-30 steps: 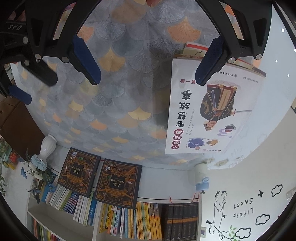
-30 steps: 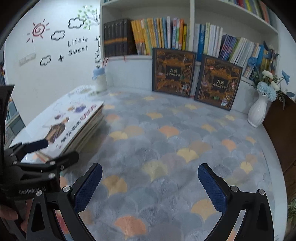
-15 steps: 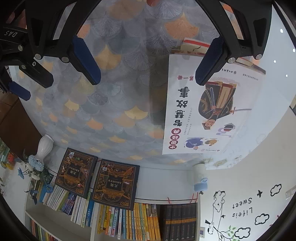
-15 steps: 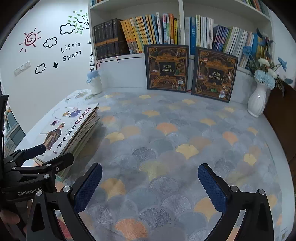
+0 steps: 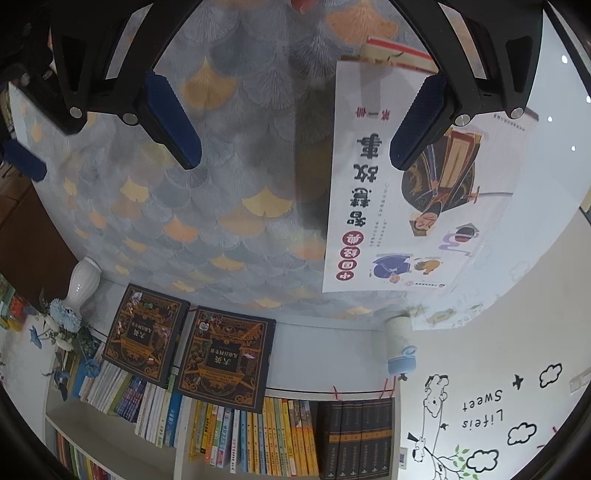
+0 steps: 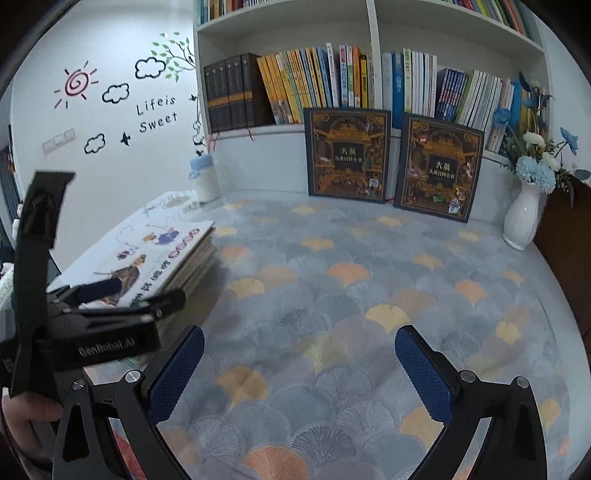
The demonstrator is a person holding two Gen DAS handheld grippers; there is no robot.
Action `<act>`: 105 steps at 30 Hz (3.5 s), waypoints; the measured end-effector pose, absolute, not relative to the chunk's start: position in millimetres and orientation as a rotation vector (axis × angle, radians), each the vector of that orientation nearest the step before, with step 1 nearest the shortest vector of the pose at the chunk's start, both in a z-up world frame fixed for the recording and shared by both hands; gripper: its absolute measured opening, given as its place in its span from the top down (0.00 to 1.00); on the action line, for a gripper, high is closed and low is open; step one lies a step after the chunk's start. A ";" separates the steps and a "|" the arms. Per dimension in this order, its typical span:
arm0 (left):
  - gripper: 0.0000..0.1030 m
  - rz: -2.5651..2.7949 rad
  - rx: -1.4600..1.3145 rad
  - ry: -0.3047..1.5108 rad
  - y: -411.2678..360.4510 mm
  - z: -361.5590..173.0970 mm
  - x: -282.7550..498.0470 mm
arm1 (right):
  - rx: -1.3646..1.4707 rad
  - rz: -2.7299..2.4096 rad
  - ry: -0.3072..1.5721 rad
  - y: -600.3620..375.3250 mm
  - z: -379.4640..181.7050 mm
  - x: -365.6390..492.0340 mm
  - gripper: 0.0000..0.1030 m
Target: Organize books
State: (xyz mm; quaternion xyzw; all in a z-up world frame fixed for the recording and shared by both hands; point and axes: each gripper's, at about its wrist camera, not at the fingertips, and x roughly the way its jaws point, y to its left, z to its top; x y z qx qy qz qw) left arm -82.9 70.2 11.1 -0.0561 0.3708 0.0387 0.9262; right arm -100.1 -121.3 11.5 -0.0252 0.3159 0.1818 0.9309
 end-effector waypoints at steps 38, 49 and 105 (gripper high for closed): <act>0.01 0.065 -0.112 0.790 71.6 5.8 -79.2 | -0.040 0.344 0.719 -122.7 -3.1 -87.2 0.00; 0.01 0.068 -0.116 0.794 72.8 5.4 -79.3 | -0.043 0.340 0.722 -122.0 -3.3 -87.6 0.00; 0.01 0.057 -0.139 0.834 73.0 -3.1 -74.8 | -0.005 0.327 0.808 -125.0 -16.3 -78.8 0.00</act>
